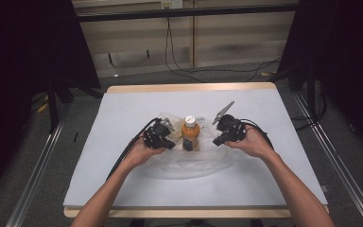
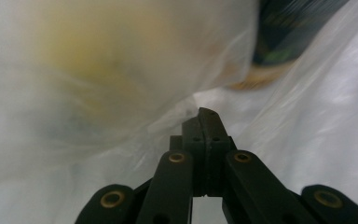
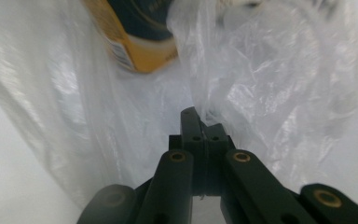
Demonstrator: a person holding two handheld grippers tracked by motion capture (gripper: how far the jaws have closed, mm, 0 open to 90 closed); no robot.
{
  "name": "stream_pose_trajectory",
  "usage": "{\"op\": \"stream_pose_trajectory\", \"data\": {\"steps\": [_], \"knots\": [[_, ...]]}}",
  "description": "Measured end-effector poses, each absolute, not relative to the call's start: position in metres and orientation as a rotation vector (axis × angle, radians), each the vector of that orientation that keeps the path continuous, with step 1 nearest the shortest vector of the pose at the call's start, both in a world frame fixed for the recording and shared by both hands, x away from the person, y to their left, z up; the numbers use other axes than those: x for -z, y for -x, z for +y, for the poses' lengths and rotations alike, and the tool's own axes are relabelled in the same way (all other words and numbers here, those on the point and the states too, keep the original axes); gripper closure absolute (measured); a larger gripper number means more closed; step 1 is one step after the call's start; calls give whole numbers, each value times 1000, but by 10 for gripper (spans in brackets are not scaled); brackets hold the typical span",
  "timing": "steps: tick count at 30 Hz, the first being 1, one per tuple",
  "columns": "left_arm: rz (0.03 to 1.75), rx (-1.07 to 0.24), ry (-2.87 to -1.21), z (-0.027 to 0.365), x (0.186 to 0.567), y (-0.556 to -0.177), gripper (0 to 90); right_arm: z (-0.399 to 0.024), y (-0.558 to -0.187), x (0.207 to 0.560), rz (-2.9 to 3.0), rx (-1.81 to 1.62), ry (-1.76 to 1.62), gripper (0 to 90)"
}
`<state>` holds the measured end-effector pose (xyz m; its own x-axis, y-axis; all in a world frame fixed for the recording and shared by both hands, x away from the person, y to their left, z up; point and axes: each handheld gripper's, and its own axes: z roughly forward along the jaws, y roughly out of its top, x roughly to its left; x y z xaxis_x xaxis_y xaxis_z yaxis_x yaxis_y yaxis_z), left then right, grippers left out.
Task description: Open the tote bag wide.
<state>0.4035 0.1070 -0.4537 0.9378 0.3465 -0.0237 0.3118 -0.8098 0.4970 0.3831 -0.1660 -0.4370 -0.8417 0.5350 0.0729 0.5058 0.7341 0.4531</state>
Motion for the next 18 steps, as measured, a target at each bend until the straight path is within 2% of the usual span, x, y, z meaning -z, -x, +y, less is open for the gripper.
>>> {"op": "stream_pose_trajectory", "data": {"steps": [3,6,13,18], "knots": [[468,-95,-2621,109,458,-405,900,-162,-384,444,2886,-646,-847,900],[469,-152,-2654,120,458,-406,900,-163,-382,455,2903,-563,-813,900],[430,-216,-2762,139,454,-401,900,-178,-372,452,2896,-407,-742,900],[434,-207,-2793,146,452,-401,900,-183,-371,452,2893,-373,-707,900]]}}
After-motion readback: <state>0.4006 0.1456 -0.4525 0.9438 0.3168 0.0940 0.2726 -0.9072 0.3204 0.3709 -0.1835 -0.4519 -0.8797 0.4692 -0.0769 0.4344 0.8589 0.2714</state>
